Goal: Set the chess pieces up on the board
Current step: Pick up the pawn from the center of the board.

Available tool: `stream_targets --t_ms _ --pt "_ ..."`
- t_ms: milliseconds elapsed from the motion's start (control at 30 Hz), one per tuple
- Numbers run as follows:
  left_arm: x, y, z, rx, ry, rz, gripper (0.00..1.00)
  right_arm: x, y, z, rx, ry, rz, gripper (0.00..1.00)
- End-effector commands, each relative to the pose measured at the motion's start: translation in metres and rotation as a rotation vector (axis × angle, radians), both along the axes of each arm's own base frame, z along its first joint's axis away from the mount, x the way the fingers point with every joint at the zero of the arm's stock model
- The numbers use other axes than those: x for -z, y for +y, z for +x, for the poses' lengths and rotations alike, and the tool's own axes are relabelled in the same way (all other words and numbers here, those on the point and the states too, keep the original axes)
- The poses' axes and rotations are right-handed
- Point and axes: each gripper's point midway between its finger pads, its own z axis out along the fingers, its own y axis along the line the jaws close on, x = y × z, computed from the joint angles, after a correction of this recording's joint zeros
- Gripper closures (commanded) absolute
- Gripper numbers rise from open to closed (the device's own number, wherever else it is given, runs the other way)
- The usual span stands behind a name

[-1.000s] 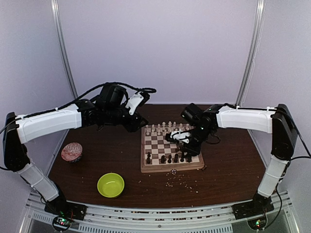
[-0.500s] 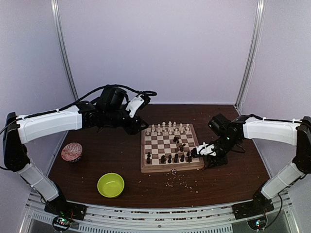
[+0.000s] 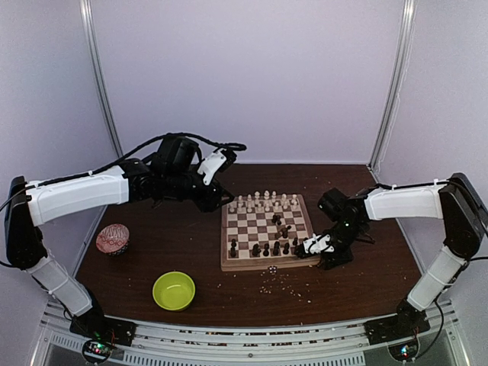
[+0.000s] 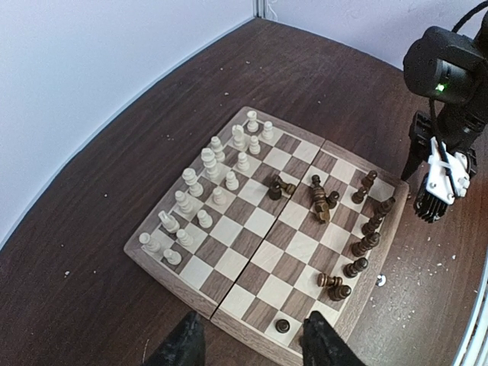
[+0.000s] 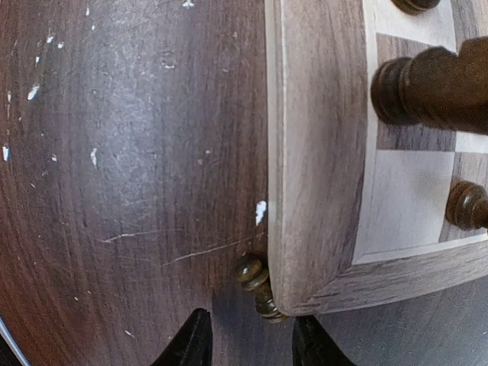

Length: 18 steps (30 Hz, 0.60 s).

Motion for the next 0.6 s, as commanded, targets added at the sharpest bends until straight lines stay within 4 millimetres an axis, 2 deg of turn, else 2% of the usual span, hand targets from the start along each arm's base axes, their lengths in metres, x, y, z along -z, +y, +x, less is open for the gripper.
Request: stream_targets --t_ms 0,267,567 --pt "-0.01 -0.007 0.001 0.016 -0.027 -0.042 0.53 -0.001 0.007 0.013 -0.003 -0.039 0.004 0.62" --pt "-0.008 -0.008 0.001 0.018 -0.02 -0.046 0.53 0.012 0.004 0.01 -0.005 -0.013 -0.023 0.66" --pt "-0.009 -0.01 -0.001 0.027 -0.017 -0.057 0.53 0.013 0.002 0.002 -0.005 -0.005 -0.043 0.73"
